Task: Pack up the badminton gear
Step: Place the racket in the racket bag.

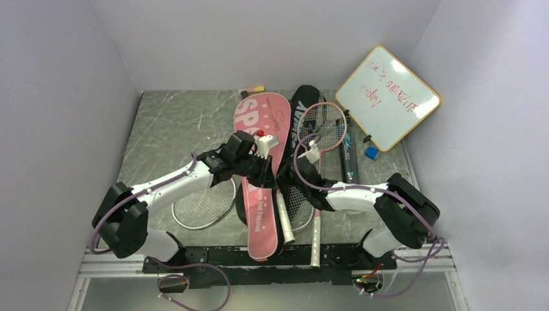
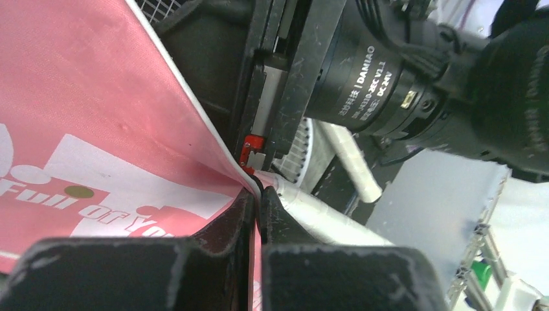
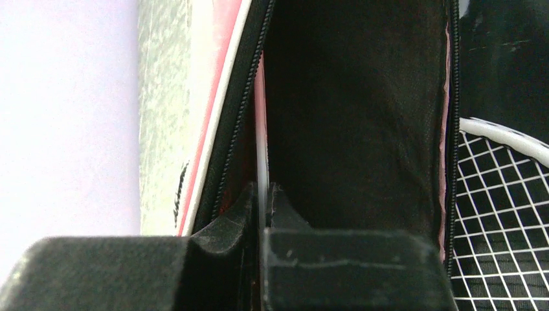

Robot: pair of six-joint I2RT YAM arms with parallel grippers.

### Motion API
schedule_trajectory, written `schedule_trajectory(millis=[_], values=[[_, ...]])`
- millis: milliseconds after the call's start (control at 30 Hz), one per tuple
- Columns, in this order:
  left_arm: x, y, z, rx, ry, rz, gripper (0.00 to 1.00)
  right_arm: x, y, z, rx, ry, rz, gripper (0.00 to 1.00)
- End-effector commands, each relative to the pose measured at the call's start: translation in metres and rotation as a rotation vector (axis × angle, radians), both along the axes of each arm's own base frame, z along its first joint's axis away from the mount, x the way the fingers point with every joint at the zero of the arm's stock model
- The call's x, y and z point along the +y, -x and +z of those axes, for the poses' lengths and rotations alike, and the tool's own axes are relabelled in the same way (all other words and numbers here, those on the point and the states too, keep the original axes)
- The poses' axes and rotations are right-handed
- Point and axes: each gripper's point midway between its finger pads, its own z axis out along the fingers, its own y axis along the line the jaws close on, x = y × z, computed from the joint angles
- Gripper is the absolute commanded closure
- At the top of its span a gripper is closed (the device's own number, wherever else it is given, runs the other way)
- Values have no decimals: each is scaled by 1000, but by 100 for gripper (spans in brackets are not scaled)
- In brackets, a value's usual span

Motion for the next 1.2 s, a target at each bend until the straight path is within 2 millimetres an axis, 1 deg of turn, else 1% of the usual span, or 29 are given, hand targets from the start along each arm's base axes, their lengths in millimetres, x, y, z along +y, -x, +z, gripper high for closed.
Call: schedule_trajectory(millis=[0,200,367,400,467,533,567,600,700,767,867,933,967,1100,1167], values=[[-43,48,99,44,426,-233,95,-4,-22,42,-78,-145,-176,100],[-44,56,126,67,512,-257,95,-11,-24,40,-62,-166,-252,100],[-44,60,158,68,611,-271,95,-12,-25,36,-79,-139,-256,100],[-43,59,161,66,611,-270,95,-12,-25,34,-77,-124,-255,97],[-42,52,159,39,565,-252,95,-14,-23,30,-71,-98,-245,92],[-38,40,142,4,457,-215,95,-16,-19,32,-88,-70,-220,87],[-35,34,130,-15,394,-198,95,-16,-18,35,-113,-47,-193,84],[-31,26,119,-39,334,-173,95,-15,-15,38,-132,-32,-149,78],[-15,5,81,-105,147,-125,95,-19,-6,35,-139,-1,-103,67],[-7,-1,62,-117,68,-147,95,-21,-1,32,-136,-10,-72,65],[2,-4,35,-111,-18,-210,95,-20,3,29,-115,-22,-14,61],[7,-5,21,-105,-62,-226,95,-21,4,29,-101,-9,21,55],[10,-6,15,-109,-81,-227,95,-22,4,29,-93,-2,35,53],[19,-11,-6,-130,-138,-205,95,-35,9,30,-76,61,66,51],[22,-11,-13,-131,-148,-200,95,-43,13,29,-68,124,85,52]])
